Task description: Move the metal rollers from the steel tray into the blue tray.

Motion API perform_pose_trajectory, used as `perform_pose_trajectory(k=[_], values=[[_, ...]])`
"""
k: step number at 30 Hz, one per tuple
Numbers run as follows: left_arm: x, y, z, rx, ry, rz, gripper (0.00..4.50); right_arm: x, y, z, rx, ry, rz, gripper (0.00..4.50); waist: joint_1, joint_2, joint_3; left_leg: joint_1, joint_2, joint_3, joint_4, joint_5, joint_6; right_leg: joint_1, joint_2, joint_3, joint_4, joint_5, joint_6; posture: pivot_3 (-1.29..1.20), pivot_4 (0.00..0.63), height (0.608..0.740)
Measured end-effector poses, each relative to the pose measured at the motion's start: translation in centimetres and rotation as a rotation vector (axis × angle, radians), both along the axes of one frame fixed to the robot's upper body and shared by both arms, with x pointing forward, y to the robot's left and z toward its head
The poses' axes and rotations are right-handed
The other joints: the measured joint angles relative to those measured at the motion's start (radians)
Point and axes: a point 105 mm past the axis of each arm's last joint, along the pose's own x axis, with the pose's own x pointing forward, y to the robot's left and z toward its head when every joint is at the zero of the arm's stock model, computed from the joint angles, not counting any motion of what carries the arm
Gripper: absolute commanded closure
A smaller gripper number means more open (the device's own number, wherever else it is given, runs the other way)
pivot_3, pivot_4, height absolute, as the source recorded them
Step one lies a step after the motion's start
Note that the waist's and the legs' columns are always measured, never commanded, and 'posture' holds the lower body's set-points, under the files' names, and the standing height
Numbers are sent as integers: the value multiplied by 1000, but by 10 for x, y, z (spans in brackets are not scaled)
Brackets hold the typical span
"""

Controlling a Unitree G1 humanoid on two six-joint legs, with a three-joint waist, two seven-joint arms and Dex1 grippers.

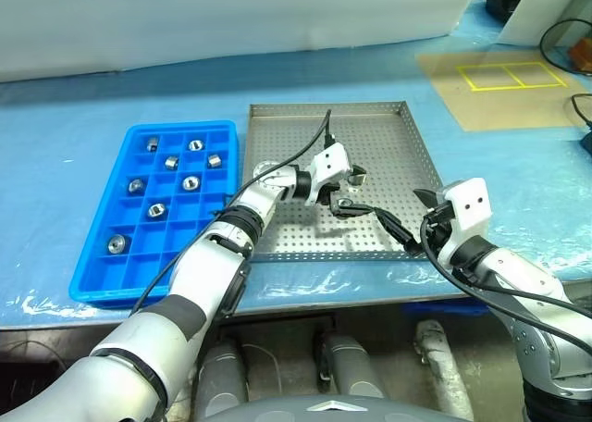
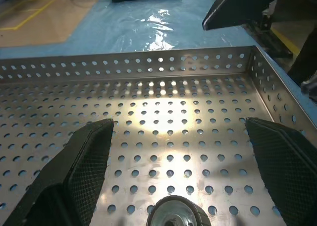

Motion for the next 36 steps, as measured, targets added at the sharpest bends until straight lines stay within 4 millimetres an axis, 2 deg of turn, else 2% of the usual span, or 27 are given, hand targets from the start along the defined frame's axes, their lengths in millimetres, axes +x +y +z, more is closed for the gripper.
perform_pose_trajectory(k=[5, 10, 14, 23, 29, 36], values=[[1, 1, -9, 46, 0, 15, 26, -7, 3, -2, -10, 18, 16, 0, -13, 0, 0, -1, 0, 0, 0, 0, 6, 2, 0, 0, -4, 0, 0, -717, 150, 740], [1, 2, -13, 62, -36, 29, 26, -15, 1, -14, -32, 80, 38, 0, -14, 0, 0, -1, 0, 1, 1, -1, 7, 2, -1, 0, -5, 0, 0, -702, 150, 740], [2, 2, -15, 65, -38, 40, 26, -15, 1, -13, -40, 82, 48, 0, -15, 1, -1, 0, 0, 1, 2, -2, 5, 3, -1, 0, -4, 0, 0, -691, 150, 740], [0, 5, -34, 123, 16, 65, 26, -15, 4, -11, -44, 83, 70, 0, -15, 2, -1, 0, 0, 1, 2, -3, 5, 3, -1, 0, -4, 0, 0, -678, 150, 740], [9, 15, -47, 202, 6, 156, 26, -13, 7, -10, -47, 78, 81, 0, -17, 2, -1, 0, 0, 1, 3, -3, 5, 3, -1, 0, -4, 0, 0, -671, 150, 740], [10, 14, -48, 211, -6, 171, 26, -9, 6, -7, -56, 62, 72, 0, -23, 2, -1, 0, 0, 0, 3, -3, 5, 5, -1, -1, -4, 0, 0, -661, 150, 740]])
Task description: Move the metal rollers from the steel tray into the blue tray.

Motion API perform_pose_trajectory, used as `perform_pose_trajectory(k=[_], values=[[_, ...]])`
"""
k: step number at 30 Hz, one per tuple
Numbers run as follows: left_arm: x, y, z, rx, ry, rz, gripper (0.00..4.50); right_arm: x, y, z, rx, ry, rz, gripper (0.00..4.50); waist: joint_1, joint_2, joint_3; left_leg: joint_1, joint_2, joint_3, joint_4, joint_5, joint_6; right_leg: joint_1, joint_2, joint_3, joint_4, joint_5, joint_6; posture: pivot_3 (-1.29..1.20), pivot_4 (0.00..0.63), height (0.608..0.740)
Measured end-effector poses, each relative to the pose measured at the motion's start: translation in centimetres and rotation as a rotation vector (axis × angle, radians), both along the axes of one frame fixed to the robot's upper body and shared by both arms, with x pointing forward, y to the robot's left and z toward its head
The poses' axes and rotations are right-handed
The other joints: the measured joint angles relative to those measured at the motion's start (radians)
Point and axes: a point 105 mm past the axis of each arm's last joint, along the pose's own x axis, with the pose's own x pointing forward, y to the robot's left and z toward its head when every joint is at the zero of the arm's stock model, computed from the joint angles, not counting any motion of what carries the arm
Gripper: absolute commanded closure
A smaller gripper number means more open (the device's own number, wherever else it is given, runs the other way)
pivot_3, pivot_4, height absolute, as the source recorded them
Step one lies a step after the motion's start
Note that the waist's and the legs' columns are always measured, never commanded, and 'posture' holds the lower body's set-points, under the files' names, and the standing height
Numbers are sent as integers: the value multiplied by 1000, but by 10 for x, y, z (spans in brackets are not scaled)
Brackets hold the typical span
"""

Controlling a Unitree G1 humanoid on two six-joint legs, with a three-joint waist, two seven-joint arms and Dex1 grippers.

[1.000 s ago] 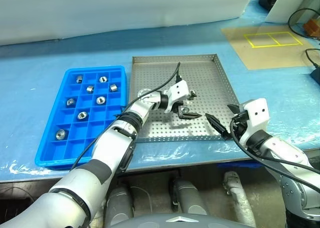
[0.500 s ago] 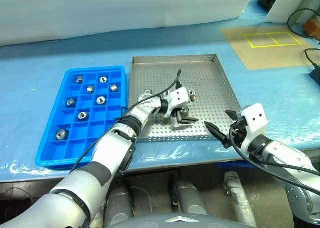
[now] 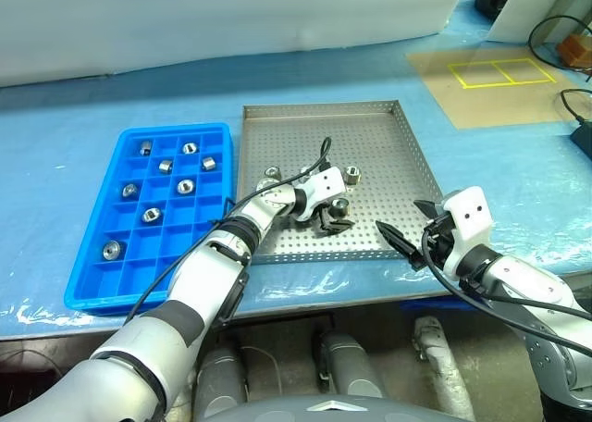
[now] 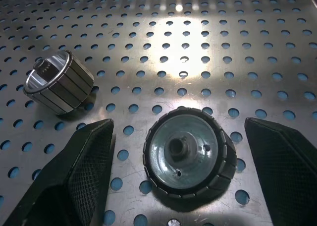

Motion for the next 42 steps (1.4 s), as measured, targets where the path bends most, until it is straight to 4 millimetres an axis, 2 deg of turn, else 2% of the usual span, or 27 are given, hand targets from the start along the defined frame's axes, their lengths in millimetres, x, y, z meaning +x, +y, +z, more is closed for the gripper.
perform_pose_trajectory(k=[5, 8, 11, 13, 18, 27, 33, 39, 42], values=[[-2, -2, -1, -15, 13, 1, 26, 2, 1, -3, -6, 6, 0, 0, -5, 0, 0, 0, 0, 0, 1, 0, 1, 0, -1, 0, 0, 0, 0, -661, 150, 740], [-4, -2, -2, -25, 15, -11, 596, 3, 1, -2, -8, -1, -4, 0, -8, 0, 0, 0, 0, 0, 1, -1, 1, 0, 0, 0, 0, 0, 0, -660, 150, 740], [-7, -2, -4, -32, 24, -26, 1566, 3, 0, -2, -8, -1, -5, 0, -11, 0, 0, 0, 0, 0, 1, -1, 1, 0, 0, 0, 0, 0, 0, -657, 150, 740], [-6, -2, -4, -33, 21, -12, 1566, 3, 1, -2, -8, 0, -1, 0, -14, 0, 0, 0, 0, 0, 1, -1, 1, 0, 0, 0, 0, 0, 0, -656, 150, 740], [-8, -2, -4, -29, 29, -37, 2618, 4, 1, -3, -10, -1, -5, 0, -15, 0, 0, 0, 0, 0, 1, -1, 1, 0, 0, 0, 0, 0, 0, -647, 150, 740], [-6, 4, -1, -71, 54, -27, 2616, 8, 3, -6, -13, 5, 4, 0, -15, 0, 0, 0, 0, 0, 1, -1, 1, 0, 0, 0, 0, 0, 0, -600, 150, 740], [12, 22, 11, -108, 9, 77, 2616, 17, 6, -3, -6, -6, 27, 0, -14, 1, 0, 0, 0, 0, 1, -1, 1, 0, 0, 0, 0, 0, 0, -525, 150, 740], [28, 48, 52, -263, -51, 126, 2616, 31, 19, -1, 5, -18, 104, 0, -7, 1, 0, -1, 0, 0, -1, 0, 1, -2, 0, 0, 0, 0, 0, -393, 150, 740], [34, 71, 78, -345, -122, 158, 2616, 46, 31, 4, 19, -36, 168, 0, -3, 1, 0, -1, 1, 0, -1, 1, 3, -2, 0, 0, 1, 0, 0, -298, 150, 740]])
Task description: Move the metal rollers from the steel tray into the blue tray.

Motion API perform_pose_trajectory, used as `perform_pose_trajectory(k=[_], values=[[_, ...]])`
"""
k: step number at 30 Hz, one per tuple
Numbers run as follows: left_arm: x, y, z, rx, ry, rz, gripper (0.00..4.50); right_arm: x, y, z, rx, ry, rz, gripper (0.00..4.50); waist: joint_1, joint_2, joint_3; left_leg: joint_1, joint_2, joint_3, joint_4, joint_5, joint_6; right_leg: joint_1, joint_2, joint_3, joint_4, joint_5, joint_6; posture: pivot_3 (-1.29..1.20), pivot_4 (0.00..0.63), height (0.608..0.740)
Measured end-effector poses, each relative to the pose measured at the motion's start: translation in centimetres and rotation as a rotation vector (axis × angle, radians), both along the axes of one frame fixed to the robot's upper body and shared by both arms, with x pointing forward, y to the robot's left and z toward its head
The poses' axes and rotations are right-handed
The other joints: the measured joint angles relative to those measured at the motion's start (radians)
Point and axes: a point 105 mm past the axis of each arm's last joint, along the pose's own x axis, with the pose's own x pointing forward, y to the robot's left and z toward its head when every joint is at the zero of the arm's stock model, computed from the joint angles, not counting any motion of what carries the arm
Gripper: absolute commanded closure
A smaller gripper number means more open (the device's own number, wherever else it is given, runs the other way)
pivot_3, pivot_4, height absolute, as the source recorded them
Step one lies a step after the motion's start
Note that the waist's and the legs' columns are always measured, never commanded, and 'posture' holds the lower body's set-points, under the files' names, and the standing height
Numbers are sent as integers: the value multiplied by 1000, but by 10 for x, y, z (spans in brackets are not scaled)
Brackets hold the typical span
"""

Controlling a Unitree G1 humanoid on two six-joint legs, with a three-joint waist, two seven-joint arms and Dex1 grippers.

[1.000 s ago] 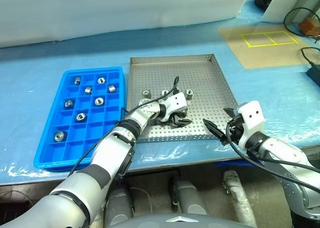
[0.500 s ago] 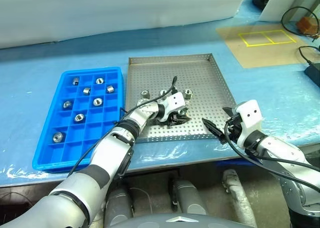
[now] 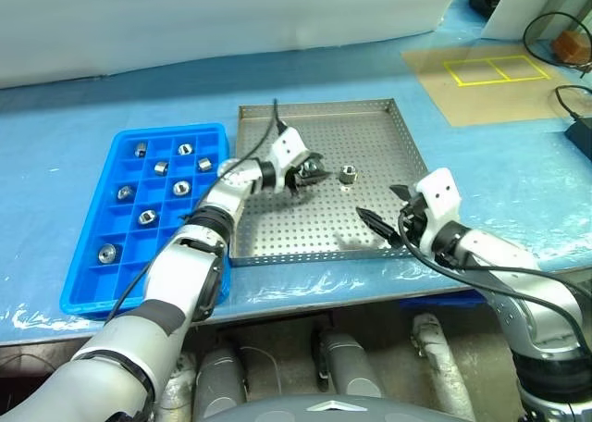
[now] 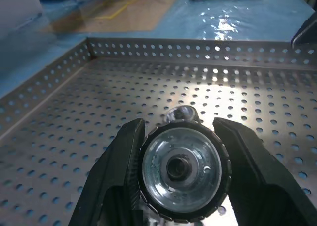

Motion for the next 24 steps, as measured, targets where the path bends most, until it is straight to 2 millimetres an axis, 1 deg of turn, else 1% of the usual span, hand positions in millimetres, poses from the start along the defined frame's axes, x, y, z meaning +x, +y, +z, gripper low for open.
perform_pose_trajectory(k=[1, 3, 7, 8, 11, 13, 15, 16, 18, 20, 21, 24], values=[[1, 7, 6, -19, -18, 13, 2616, 4, 4, 3, 5, -13, 18, 0, 8, 0, 0, 0, 0, 0, -1, 0, -1, 0, 0, -1, 1, 0, 0, -275, 150, 740], [0, 24, 11, -28, -45, 51, 2616, 15, 15, 9, 9, -38, 70, 0, 26, 1, 0, 1, 1, 0, -2, 1, -2, 0, 0, -1, 1, 0, 0, -217, 150, 740], [-8, 57, 7, -13, -45, 117, 2616, 28, 37, 11, 19, -46, 175, 0, 79, 1, 0, 0, 2, 0, -5, 3, -4, -2, 0, -2, 2, 0, -1, -135, 150, 740], [-11, 63, 6, -10, -39, 129, 2616, 30, 41, 11, 17, -45, 197, 0, 99, 1, 0, 0, 3, 0, -6, 3, -4, -3, 0, -2, 2, 0, -1, -85, 150, 740], [-24, 87, 10, -10, -36, 166, 2616, 37, 58, 15, 24, -61, 275, 0, 135, 1, 0, -2, 3, 1, -6, 3, -4, -4, -2, -3, 3, 0, -1, -20, 150, 740], [-34, 108, 13, 9, -41, 216, 2616, 42, 71, 20, 35, -74, 336, 0, 154, 1, 0, -2, 3, 1, -7, 3, -5, -5, -2, -3, 3, 0, -1, 23, 150, 740], [-42, 127, 16, 27, -47, 271, 2616, 44, 80, 19, 16, -80, 385, 0, 168, 1, 0, -2, 3, 1, -7, 2, -9, -5, -2, -4, 4, -1, -1, 53, 150, 740], [-46, 138, 17, 40, -47, 307, 2616, 45, 84, 16, 0, -80, 411, 0, 179, 1, 0, -1, 3, 1, -8, 2, -9, -5, -2, -4, 5, -1, -1, 67, 150, 740], [-50, 148, 21, 39, -50, 346, 2616, 46, 88, 7, 0, -55, 433, 0, 197, 1, 1, -1, 3, 0, -8, 2, -10, -5, -2, -4, 6, -1, -1, 100, 150, 740], [-53, 153, 21, 35, -44, 373, 2616, 46, 94, 3, 8, -39, 458, 0, 212, 2, 1, -1, 2, 0, -7, 3, -12, -6, -4, -4, 7, -1, -1, 120, 150, 740], [-55, 156, 20, 35, -38, 386, 2616, 46, 96, 3, 7, -41, 470, 0, 214, 2, 1, -1, 2, 0, -7, 4, -12, -6, -4, -4, 8, -1, -1, 136, 150, 740], [-67, 167, 8, 36, 17, 418, 2616, 48, 99, 3, -4, -50, 493, 0, 214, 1, 1, 0, 2, 0, -7, 4, -14, -6, -5, -4, 9, -1, -1, 153, 150, 740]])
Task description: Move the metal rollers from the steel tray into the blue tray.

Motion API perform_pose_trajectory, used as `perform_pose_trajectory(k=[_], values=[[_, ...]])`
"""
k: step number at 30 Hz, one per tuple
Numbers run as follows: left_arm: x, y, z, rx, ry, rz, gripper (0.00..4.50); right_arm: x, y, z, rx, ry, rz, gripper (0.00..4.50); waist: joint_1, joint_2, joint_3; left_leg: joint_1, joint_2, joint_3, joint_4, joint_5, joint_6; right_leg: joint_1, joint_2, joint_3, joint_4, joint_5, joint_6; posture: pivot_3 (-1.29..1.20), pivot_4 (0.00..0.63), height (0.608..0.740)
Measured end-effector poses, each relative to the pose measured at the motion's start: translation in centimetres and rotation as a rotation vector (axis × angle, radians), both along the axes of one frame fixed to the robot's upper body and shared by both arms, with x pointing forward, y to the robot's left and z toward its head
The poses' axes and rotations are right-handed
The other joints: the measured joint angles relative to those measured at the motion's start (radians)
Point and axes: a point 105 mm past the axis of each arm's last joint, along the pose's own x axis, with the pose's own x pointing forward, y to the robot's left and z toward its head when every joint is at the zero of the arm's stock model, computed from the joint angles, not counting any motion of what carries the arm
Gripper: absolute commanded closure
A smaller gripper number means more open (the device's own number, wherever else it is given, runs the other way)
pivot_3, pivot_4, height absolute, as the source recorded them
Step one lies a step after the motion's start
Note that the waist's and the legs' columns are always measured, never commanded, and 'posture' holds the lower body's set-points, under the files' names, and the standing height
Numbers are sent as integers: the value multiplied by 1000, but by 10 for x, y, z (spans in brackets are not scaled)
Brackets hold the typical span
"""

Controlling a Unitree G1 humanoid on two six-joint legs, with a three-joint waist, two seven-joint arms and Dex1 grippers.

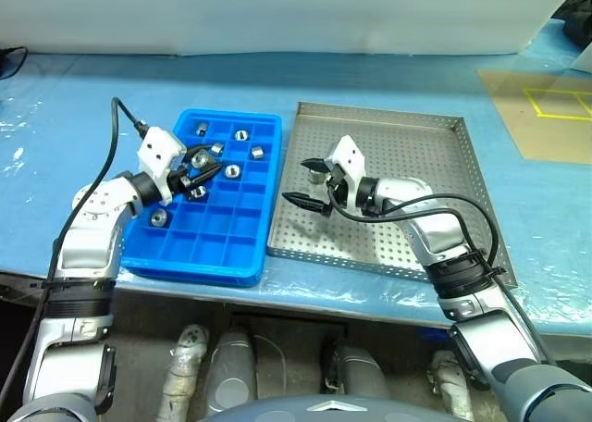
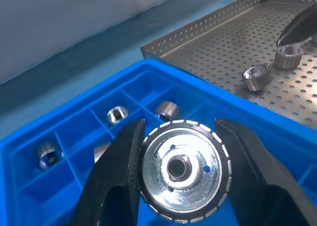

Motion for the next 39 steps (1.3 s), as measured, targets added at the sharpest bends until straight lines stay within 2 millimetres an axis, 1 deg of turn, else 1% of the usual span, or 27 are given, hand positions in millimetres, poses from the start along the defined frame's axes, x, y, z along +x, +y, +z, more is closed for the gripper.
perform_pose_trajectory(k=[4, 7, 10, 15, 19, 24, 28, 31, 36, 39], values=[[-14, 4, -14, -1, 58, -5, 2616, 1, 0, -5, -11, 11, 11, 0, 3, 0, 0, 0, 1, -1, -1, 1, -2, -2, 1, 0, 3, 0, 0, 158, 150, 740], [-19, 6, -24, 2, 89, -1, 2616, 0, 2, -5, -9, 10, 23, 0, 3, 0, 0, 0, 1, -1, -1, 2, -3, -2, 1, 0, 3, 0, 0, 151, 150, 740], [-19, 5, -28, 1, 102, 1, 2616, 0, 4, -6, -9, 11, 26, 0, 4, 0, 0, 0, 0, -1, -1, 2, -3, -2, 0, 0, 3, 0, 0, 140, 150, 740], [-20, -7, -38, 4, 138, -44, 2616, 0, 3, -7, -14, 11, 22, 0, 4, 0, 0, 0, 0, -1, -1, 2, -3, -3, 1, 0, 3, 0, 0, 111, 150, 740], [-23, -11, -48, 10, 178, -75, 2616, 1, -3, -10, -19, 17, 0, 0, 2, 0, 0, 0, 0, -1, -1, 2, -4, -3, 4, 0, 3, 0, 0, 101, 150, 740], [-22, -9, -61, 28, 212, -72, 2616, 1, -6, -8, -16, 7, -14, 0, -2, 0, 0, 0, 1, -1, -1, 3, -4, -3, 5, 0, 3, 0, 0, 95, 150, 740], [-21, -8, -61, 36, 202, -72, 2616, 1, -7, -7, -15, 2, -21, 0, -2, 0, 0, 0, 0, -1, -1, 3, -4, -3, 4, 1, 3, 0, 0, 84, 150, 740], [-21, -4, -58, 49, 196, -65, 2616, 1, -7, -7, -16, 5, -24, 0, -2, 0, 0, 0, 1, -1, -1, 3, -5, -4, 5, 1, 4, 0, 0, 91, 150, 740], [-32, 15, -34, 88, 131, -34, 2616, 1, -9, -9, -17, 8, -32, 0, -5, 0, 0, 0, 1, -1, -1, 3, -5, -4, 5, 1, 4, -1, -1, 118, 150, 740], [-35, 24, -26, 76, 119, -7, 2616, 1, -7, -9, -12, 10, -26, 0, -2, 0, 0, 0, 1, -1, -1, 3, -5, -5, 5, 1, 5, -1, -2, 135, 150, 740]])
